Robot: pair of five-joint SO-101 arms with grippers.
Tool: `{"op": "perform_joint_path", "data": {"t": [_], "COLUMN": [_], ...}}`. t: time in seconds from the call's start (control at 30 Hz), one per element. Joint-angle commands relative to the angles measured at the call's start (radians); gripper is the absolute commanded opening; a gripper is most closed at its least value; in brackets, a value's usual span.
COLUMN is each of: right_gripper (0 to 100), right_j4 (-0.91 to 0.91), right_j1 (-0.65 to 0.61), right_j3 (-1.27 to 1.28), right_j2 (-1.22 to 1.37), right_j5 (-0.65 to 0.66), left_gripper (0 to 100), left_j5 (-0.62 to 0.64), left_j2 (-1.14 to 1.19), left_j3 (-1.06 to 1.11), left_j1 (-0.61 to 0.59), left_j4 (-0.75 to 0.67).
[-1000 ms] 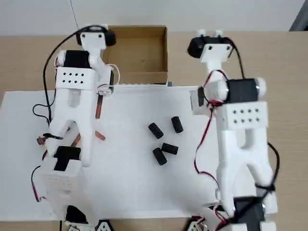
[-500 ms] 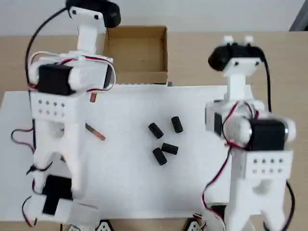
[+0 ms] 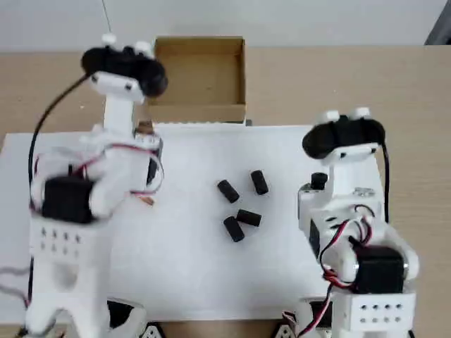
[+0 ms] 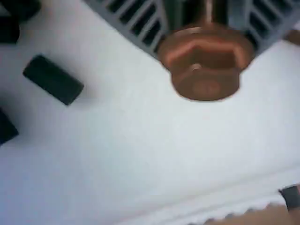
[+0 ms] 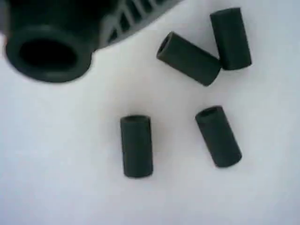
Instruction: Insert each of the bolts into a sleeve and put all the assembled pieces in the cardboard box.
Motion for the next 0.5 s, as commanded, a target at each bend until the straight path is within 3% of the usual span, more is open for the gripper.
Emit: {"op": "perform_joint_path", "data": {"t": [0.0,0.47], "right_gripper": [0.2,0.2], "right_j4": [-0.114,-0.513], "right_j1": [0.001,-0.257], "right_j3": [0.084,0.348], "right_j2": [-0.058,-0.07], "right_j5": [0.005,0.003], "left_gripper": [1,1], "left_j5": [0.031,0.239], "left_j2": [-0.206,-0.773], "left_j3": [0.243,0.894], "left_j1": [0.0,0.006], "left_j4": [-0.196,-0.726]}}
